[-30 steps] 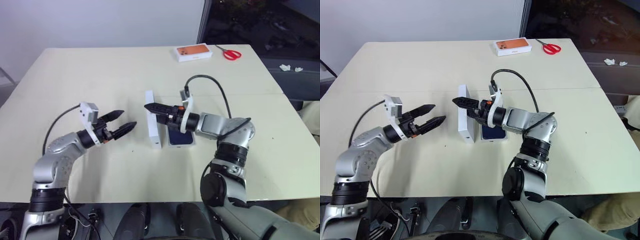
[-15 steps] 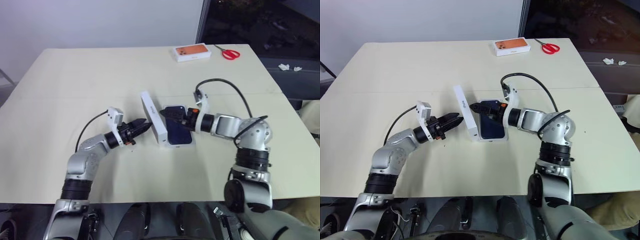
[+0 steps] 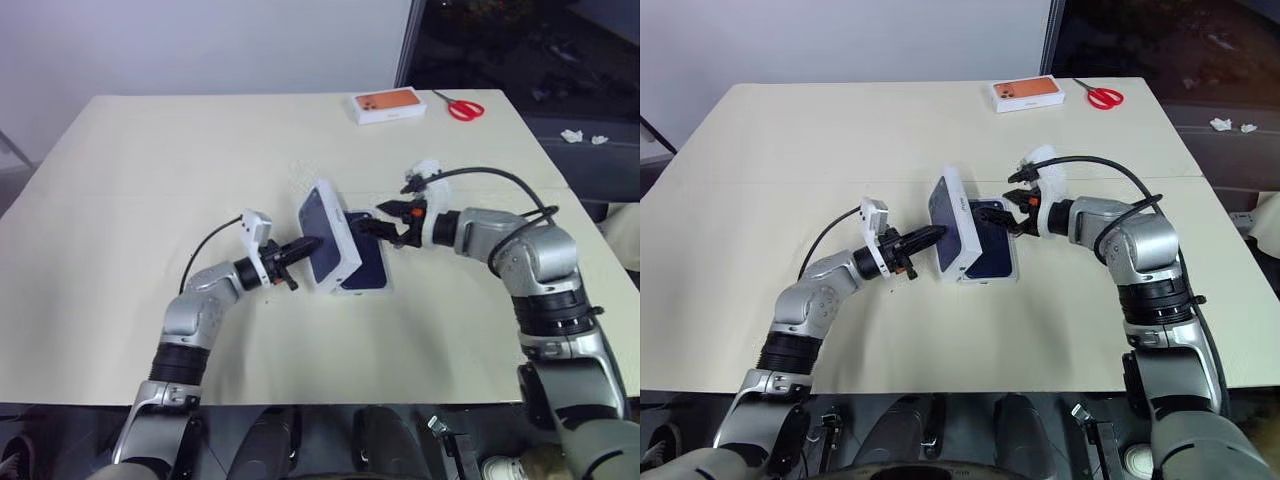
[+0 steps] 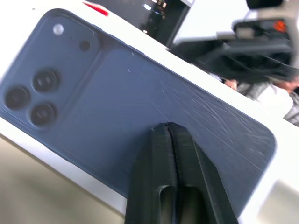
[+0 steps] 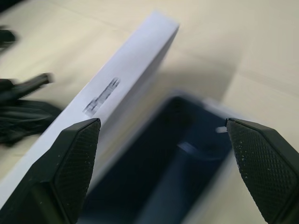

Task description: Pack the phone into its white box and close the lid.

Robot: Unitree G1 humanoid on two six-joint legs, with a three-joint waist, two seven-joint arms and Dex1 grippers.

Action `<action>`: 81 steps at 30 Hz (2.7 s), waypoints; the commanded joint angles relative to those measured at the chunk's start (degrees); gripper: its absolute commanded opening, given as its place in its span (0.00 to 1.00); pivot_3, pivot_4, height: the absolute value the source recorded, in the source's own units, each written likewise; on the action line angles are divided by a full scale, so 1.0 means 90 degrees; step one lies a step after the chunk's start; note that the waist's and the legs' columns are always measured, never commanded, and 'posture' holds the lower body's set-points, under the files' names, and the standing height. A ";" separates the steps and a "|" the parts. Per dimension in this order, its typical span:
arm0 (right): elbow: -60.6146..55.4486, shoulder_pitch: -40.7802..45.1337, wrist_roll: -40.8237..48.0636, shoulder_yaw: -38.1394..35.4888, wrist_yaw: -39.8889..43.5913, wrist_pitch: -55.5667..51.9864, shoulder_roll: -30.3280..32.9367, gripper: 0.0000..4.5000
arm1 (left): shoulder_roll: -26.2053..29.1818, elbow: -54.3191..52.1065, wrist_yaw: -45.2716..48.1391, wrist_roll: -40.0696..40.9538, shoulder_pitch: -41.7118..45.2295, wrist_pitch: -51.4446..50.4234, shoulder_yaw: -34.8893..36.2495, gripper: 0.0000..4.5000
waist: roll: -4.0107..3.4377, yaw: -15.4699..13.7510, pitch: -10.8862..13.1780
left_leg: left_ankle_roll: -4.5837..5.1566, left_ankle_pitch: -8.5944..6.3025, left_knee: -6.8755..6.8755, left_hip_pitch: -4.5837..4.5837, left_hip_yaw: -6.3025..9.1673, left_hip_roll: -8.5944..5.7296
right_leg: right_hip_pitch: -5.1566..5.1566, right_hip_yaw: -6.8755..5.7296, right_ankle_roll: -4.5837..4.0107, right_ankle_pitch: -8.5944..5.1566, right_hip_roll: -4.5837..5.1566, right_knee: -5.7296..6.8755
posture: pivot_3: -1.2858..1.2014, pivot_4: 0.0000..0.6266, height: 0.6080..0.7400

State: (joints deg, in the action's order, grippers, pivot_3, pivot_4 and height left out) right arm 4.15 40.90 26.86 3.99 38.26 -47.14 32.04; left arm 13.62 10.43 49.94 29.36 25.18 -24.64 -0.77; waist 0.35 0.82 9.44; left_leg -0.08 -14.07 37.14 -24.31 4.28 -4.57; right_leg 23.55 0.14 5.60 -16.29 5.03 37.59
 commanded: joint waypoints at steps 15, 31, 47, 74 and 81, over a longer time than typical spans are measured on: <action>0.0380 -0.0244 -0.2226 0.0945 0.0520 0.2562 0.0152 1.00 | 0.1048 0.0035 -0.0703 -0.0517 -0.0151 -0.0312 0.0350 0.01 | 0.0000 -0.0020 0.0000 | -0.0032 0.0018 0.0000 0.0001 0.0003 0.0006 | -0.0002 0.0004 0.0000 0.0000 -0.0002 -0.0001 | 0.52 0.24 1.00; 0.0384 -0.0337 -0.2862 0.0944 0.0828 0.3177 0.0214 0.02 | 0.0339 0.1087 -0.0570 -0.1195 0.0534 0.0094 -0.0149 0.00 | -0.0002 -0.0158 -0.0002 | -0.0033 0.0019 0.0001 0.0019 0.0007 -0.0012 | -0.0024 -0.0008 0.0000 0.0000 0.0002 -0.0004 | 0.52 0.24 1.00; 0.0565 -0.0415 -0.3550 0.1089 0.0956 0.3635 0.0281 0.02 | -0.0272 0.1246 -0.0431 -0.1507 0.0815 0.0348 -0.0499 0.00 | -0.0002 -0.0164 -0.0002 | -0.0034 0.0020 0.0004 0.0019 0.0007 -0.0014 | -0.0026 -0.0009 0.0000 0.0000 0.0001 -0.0004 | 0.52 0.24 1.00; -0.0450 -0.1363 -0.4084 0.1077 0.1388 0.3679 0.1237 0.02 | -0.0426 -0.0073 -0.0408 -0.1384 0.0327 -0.0278 -0.0941 0.00 | 0.0000 -0.0165 -0.0002 | -0.0034 0.0019 0.0008 0.0018 0.0008 -0.0010 | -0.0028 -0.0009 0.0000 0.0000 0.0000 -0.0005 | 0.52 0.24 1.00; -0.0382 -0.1263 -0.4212 0.1089 0.1632 0.4108 0.1527 0.02 | -0.0305 -0.0177 -0.0423 -0.1357 0.0214 -0.0297 -0.0870 0.00 | 0.0000 -0.0166 -0.0002 | -0.0034 0.0019 0.0008 0.0018 0.0008 -0.0010 | -0.0030 -0.0009 0.0000 0.0000 0.0000 -0.0005 | 0.52 0.24 1.00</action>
State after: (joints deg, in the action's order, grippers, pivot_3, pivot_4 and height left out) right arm 0.54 28.64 -10.35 14.25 52.26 -11.04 44.54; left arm 10.83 10.98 46.01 16.02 27.34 -27.34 -9.63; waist 0.35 -0.67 9.42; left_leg -0.38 -13.89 37.21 -24.14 4.35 -4.66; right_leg 23.28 0.06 5.60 -16.29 5.03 37.54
